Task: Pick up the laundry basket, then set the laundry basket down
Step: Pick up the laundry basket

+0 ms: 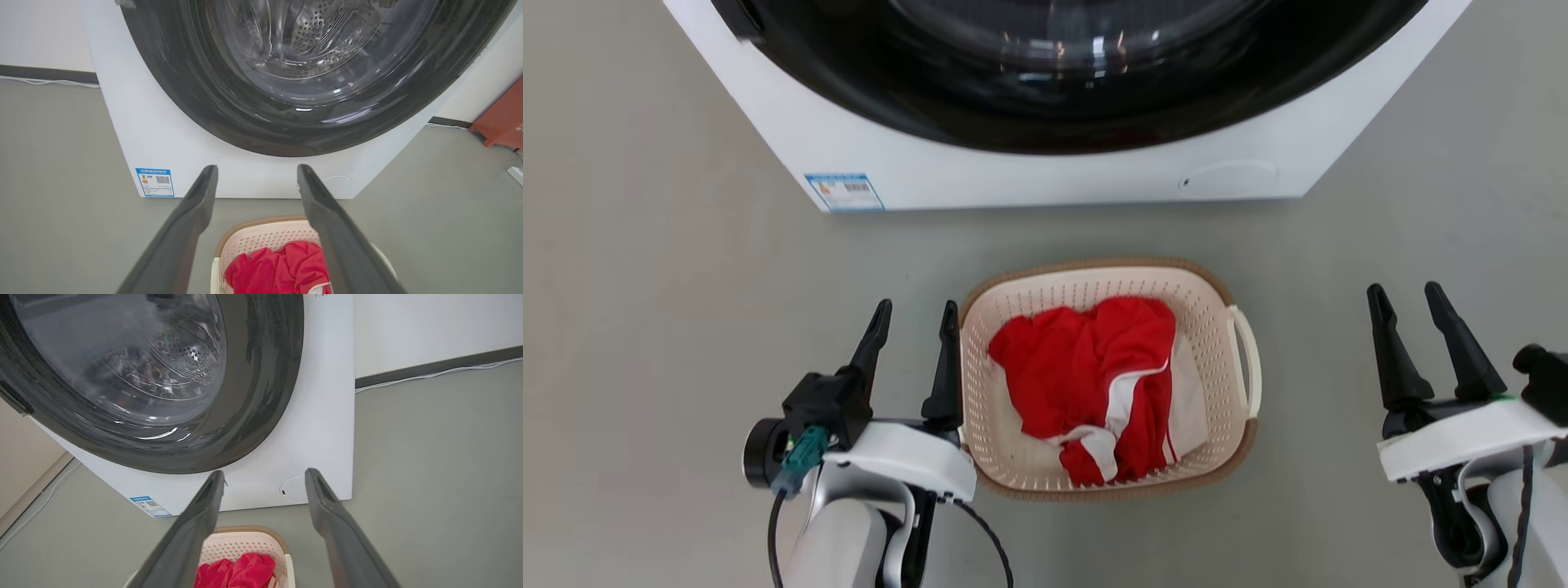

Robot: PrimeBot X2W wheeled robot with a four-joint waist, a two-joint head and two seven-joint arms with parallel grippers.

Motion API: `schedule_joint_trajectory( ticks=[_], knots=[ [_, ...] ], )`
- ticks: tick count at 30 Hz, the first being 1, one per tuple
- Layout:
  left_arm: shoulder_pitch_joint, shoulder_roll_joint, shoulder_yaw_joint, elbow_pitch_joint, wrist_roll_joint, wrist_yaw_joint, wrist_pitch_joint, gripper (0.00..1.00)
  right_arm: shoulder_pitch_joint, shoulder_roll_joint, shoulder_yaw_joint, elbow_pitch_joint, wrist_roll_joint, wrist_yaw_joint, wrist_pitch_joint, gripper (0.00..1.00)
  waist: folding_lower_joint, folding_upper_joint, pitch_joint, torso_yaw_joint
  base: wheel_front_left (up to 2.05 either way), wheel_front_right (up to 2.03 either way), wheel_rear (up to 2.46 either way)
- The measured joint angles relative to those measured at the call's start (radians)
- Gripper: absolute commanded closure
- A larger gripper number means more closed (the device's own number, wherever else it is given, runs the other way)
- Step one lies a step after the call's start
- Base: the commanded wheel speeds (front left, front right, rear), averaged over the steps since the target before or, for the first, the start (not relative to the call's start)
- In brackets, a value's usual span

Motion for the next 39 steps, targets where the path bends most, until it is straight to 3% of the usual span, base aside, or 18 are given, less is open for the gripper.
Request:
schedule_joint_trajectory(
  ticks=[26,39],
  knots=[
    [-0.303,-0.005,-0.091,0.332,-0.103,0.017,0.0,0.0,-0.237,-0.084,0.136,0.253,0.083,0.001,-0.001,0.0,0.0,0.0,0.273,0.039,0.0,0.0,0.0],
    [-0.437,-0.008,-0.186,0.515,-0.238,0.01,0.0,0.0,-0.389,-0.116,0.319,0.411,0.125,0.001,-0.001,0.0,0.0,0.0,0.415,0.056,0.0,0.0,0.0]
  ],
)
